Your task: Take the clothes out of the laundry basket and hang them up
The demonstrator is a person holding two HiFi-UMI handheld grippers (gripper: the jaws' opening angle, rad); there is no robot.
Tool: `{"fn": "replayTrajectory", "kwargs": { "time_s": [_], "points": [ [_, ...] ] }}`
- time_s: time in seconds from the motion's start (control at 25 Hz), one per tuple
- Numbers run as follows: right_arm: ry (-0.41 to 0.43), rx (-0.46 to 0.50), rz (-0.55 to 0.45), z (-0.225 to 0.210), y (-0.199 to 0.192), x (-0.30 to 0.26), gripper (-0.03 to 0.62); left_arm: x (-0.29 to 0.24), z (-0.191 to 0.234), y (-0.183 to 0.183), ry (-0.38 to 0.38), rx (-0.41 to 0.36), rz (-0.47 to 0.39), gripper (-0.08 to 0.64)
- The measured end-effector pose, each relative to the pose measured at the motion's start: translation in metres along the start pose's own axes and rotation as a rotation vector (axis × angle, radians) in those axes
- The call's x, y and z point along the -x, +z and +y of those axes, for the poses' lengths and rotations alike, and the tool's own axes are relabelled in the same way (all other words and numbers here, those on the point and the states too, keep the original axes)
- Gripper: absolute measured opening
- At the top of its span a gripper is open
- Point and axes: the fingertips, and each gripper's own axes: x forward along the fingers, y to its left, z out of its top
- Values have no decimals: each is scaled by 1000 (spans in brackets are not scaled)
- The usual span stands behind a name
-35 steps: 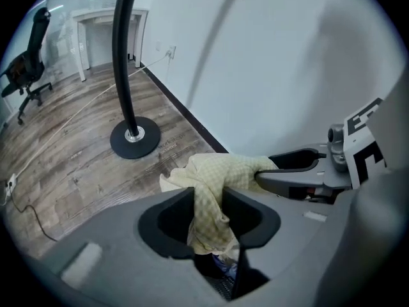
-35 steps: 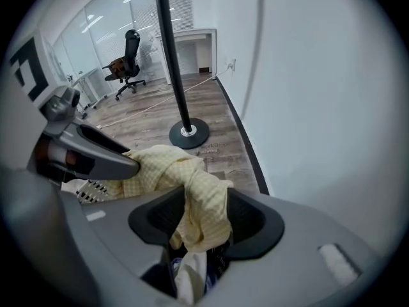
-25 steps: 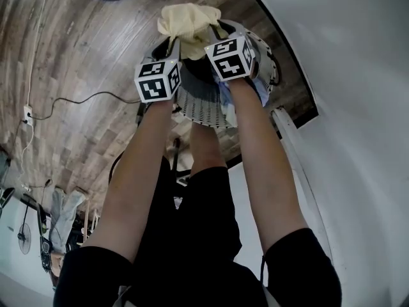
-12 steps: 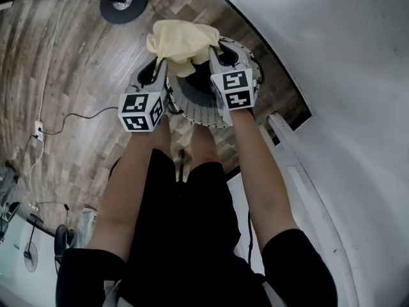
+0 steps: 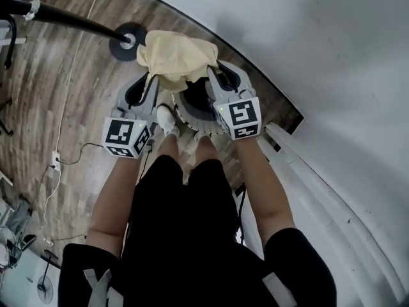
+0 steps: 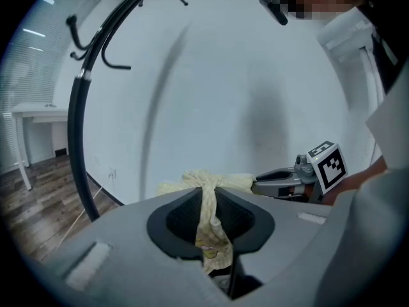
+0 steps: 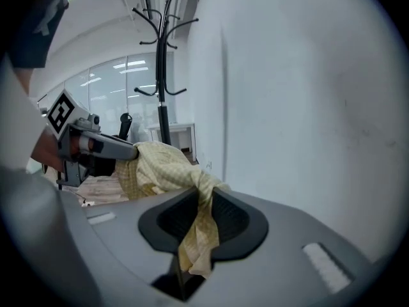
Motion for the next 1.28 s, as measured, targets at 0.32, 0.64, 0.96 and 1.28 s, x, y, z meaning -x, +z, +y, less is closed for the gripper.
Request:
{"fn": "replayTrajectory", "kwargs": {
  "time_s": [0.32,0.64,0.96,1.28],
  "points": [
    [-3,76,-194,35,128,97,77,89,-49,129,-34,-128,-161,61],
    [69,153,-327,92,210,177,77,193,-90,205,5,-169,-264,61],
    [132,205,-425,159,278,212,77,285,-89,255,81,-209,-345,61],
    [159,241,-456,221,330,191,77,342,-37,287,111,-218,-387,61]
  ]
}}
